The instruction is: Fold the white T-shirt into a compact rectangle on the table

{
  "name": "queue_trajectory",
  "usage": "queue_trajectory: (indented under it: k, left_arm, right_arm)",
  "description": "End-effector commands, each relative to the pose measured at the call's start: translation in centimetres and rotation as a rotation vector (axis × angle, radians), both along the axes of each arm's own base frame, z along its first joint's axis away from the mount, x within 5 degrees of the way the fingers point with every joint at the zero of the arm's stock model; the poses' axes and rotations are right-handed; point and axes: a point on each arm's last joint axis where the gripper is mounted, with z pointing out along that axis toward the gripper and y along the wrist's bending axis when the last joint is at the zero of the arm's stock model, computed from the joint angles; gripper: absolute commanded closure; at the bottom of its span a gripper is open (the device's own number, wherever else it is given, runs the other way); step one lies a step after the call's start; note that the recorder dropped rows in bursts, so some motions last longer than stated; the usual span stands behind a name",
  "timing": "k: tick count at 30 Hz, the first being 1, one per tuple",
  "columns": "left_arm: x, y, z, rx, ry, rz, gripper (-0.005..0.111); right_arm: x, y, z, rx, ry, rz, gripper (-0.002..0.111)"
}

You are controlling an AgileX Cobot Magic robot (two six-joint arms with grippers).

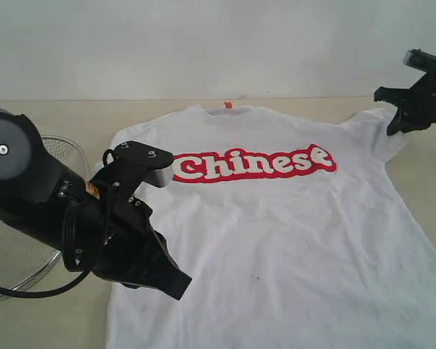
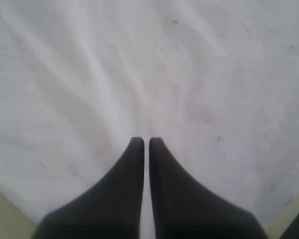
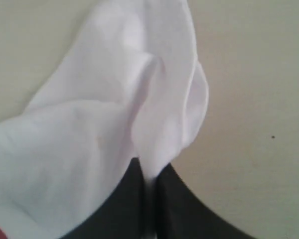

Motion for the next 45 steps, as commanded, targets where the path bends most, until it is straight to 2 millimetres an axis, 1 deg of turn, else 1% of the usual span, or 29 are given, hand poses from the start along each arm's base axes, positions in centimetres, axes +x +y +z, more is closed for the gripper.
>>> queue_trajectory:
  k: [1,3,9,12,15,18,20,23,28,31,32,35,37,39,43,45]
  left_arm:
    - [0.0,0.0,0.4,-0.011,-0.005,-0.002,0.102]
    - [0.0,0.0,0.4,-0.011,-0.005,-0.002,0.102]
    - [0.0,0.0,0.4,-0.01,-0.002,-0.004,0.102]
    - [0.0,0.0,0.4,-0.008,-0.003,-0.006,0.102]
    - [0.0,0.0,0.4,-0.007,-0.004,-0.008,0.102]
    - [0.0,0.0,0.4,-0.006,-0.006,-0.012,0.102]
    - [0.0,0.0,0.4,-0.006,-0.006,-0.012,0.102]
    - [0.0,0.0,0.4,-0.007,-0.008,-0.011,0.102]
    - [0.0,0.0,0.4,-0.008,-0.011,-0.01,0.102]
    - [0.0,0.0,0.4,-0.008,-0.011,-0.01,0.102]
    - [0.0,0.0,0.4,-0.008,-0.011,-0.01,0.102]
    - [0.0,0.0,0.4,-0.008,-0.011,-0.01,0.102]
    - [0.0,0.0,0.4,-0.008,-0.011,-0.01,0.102]
    - [0.0,0.0,0.4,-0.007,-0.009,-0.01,0.102]
    - [0.0,0.0,0.4,-0.007,-0.009,-0.01,0.102]
    - [0.0,0.0,0.4,-0.006,-0.011,-0.014,0.102]
  right_arm:
    - [-0.1,0.3,3.6,-0.009,-0.078,0.024,0.108]
    - [-0.2,0.4,4.1,0.001,-0.087,0.03,0.108]
    - [-0.5,0.7,4.1,0.022,-0.062,0.06,0.108]
    - [-0.7,0.9,5.1,0.024,-0.074,0.086,0.108]
    - [-0.9,1.5,5.8,0.065,-0.09,0.131,0.108]
    - [-0.8,2.6,6.4,0.164,-0.127,0.195,0.108]
    - [-0.8,3.6,6.4,0.215,-0.127,0.226,0.108]
    - [-0.6,6.0,5.9,0.227,-0.089,0.297,0.109]
    - [0.0,11.9,5.1,0.24,-0.046,0.434,0.109]
    - [-0.1,15.4,4.7,0.243,-0.019,0.509,0.109]
    - [-0.2,16.6,4.3,0.226,0.001,0.54,0.109]
    - [-0.7,19.2,3.2,0.188,0.047,0.602,0.109]
    - [-0.9,20.3,2.1,0.191,0.074,0.619,0.109]
    - [-1.3,20.8,1.2,0.197,0.102,0.623,0.109]
    - [-2.2,20.6,-0.6,0.167,0.169,0.628,0.109]
    - [-2.4,20.3,-1.0,0.138,0.19,0.637,0.109]
